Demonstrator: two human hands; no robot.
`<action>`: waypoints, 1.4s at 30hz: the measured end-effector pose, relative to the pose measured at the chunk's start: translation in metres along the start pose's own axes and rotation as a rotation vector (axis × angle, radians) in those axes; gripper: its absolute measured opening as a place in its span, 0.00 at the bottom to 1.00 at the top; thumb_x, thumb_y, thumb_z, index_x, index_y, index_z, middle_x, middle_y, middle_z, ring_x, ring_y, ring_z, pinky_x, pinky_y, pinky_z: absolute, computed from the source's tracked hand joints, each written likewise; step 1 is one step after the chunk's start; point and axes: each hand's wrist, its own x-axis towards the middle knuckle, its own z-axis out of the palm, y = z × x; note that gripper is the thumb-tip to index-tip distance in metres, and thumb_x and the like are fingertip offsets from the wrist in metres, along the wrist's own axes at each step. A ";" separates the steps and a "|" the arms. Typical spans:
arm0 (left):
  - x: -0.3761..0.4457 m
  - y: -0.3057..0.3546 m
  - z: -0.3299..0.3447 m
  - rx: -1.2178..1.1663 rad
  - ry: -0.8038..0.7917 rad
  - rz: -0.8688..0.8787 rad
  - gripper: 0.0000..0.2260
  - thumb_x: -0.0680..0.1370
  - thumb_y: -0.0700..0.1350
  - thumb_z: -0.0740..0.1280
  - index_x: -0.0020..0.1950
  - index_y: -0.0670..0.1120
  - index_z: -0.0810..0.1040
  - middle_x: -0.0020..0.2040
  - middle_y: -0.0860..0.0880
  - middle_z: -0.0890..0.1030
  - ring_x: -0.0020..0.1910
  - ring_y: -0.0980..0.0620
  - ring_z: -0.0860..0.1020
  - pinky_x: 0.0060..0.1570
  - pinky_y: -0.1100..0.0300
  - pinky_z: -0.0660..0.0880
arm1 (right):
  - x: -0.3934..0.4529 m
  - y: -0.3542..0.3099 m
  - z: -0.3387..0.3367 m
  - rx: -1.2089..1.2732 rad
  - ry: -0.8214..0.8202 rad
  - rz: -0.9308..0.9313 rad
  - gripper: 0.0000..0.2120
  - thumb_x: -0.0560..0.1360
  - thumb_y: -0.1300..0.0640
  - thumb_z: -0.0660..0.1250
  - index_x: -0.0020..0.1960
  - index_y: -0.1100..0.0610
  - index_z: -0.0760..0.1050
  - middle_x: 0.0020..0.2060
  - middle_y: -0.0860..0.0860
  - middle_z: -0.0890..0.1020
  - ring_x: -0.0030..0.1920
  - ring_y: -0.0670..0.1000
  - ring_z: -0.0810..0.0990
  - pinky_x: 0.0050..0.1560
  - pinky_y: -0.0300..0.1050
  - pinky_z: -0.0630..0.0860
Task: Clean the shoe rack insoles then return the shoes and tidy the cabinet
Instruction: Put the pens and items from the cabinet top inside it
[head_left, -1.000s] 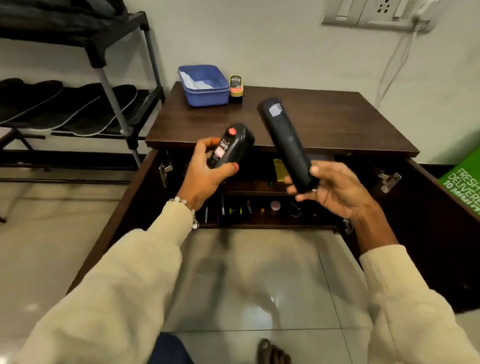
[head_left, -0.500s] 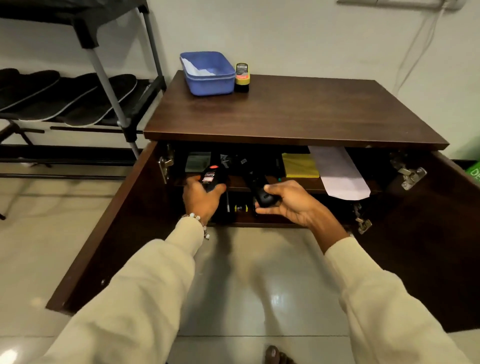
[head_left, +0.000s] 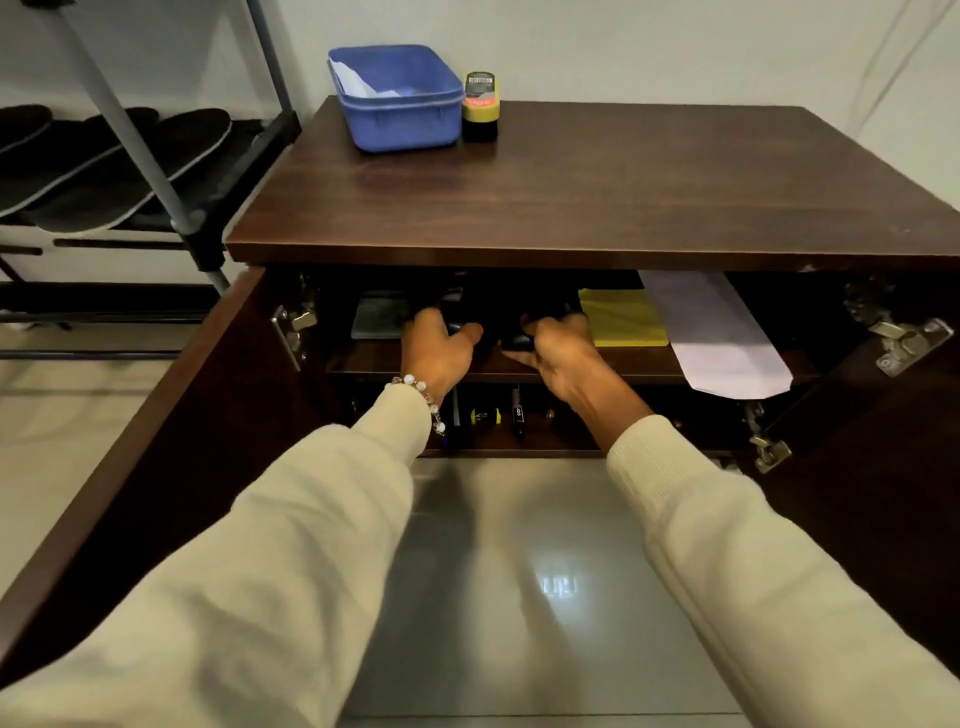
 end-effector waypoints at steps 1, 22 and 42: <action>0.000 0.001 0.001 0.018 -0.019 0.019 0.15 0.76 0.50 0.70 0.55 0.41 0.76 0.55 0.42 0.77 0.53 0.44 0.76 0.51 0.52 0.75 | 0.004 -0.002 -0.003 -0.020 0.022 -0.008 0.17 0.78 0.71 0.57 0.65 0.62 0.68 0.60 0.59 0.76 0.56 0.61 0.79 0.48 0.55 0.81; 0.003 0.012 0.032 0.513 -0.020 0.295 0.22 0.73 0.57 0.71 0.43 0.36 0.77 0.40 0.39 0.79 0.43 0.41 0.79 0.42 0.53 0.74 | 0.000 0.005 -0.036 -0.714 0.179 -0.306 0.10 0.77 0.56 0.66 0.55 0.61 0.77 0.53 0.56 0.80 0.47 0.53 0.80 0.46 0.46 0.80; 0.005 -0.020 0.019 0.877 0.012 0.424 0.35 0.75 0.69 0.55 0.64 0.39 0.73 0.56 0.38 0.80 0.63 0.35 0.71 0.61 0.46 0.66 | -0.008 0.013 -0.034 -1.148 0.182 -0.497 0.21 0.75 0.42 0.65 0.48 0.61 0.76 0.51 0.62 0.76 0.48 0.60 0.77 0.41 0.45 0.71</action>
